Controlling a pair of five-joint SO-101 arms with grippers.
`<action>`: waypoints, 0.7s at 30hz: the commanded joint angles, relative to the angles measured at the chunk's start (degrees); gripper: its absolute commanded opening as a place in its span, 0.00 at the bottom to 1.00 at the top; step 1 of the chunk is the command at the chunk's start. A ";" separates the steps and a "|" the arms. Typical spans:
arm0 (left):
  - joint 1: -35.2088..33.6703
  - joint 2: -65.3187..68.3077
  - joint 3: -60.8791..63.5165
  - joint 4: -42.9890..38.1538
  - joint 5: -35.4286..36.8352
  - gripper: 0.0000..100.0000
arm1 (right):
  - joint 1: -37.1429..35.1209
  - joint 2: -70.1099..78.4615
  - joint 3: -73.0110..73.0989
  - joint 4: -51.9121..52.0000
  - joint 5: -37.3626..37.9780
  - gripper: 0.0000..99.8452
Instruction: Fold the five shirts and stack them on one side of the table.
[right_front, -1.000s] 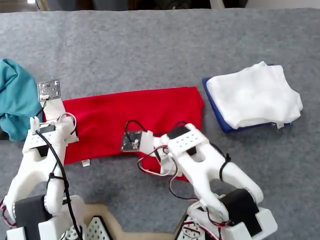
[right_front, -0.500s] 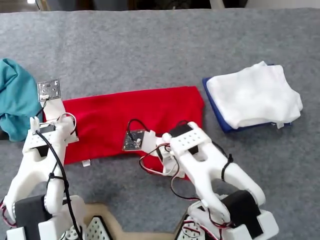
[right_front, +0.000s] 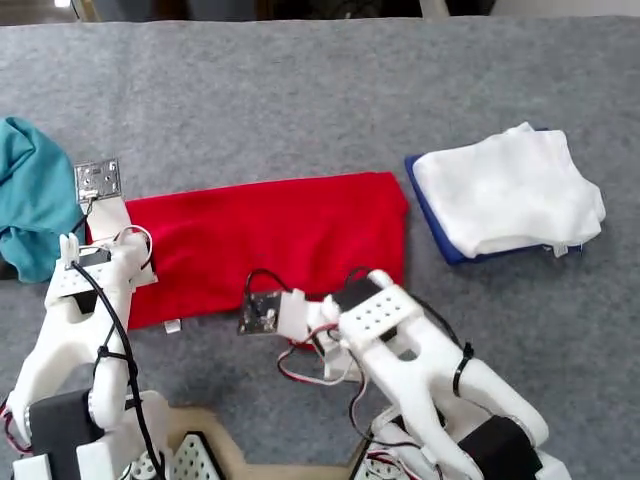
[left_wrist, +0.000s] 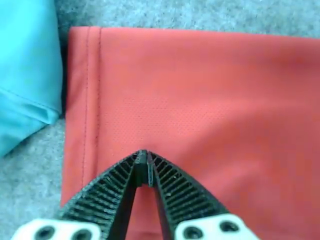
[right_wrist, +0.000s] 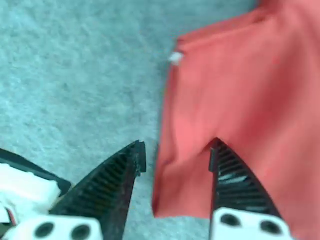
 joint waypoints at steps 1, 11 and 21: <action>-0.66 -1.67 -0.22 -0.79 0.09 0.03 | -2.46 -1.54 1.27 -3.60 -3.08 0.23; -0.66 -1.67 -0.22 -0.53 0.09 0.03 | -2.46 8.75 -1.36 -8.26 -5.45 0.22; -0.66 -1.67 -0.22 -0.79 0.09 0.03 | -0.97 8.84 -2.33 -8.44 -5.45 0.07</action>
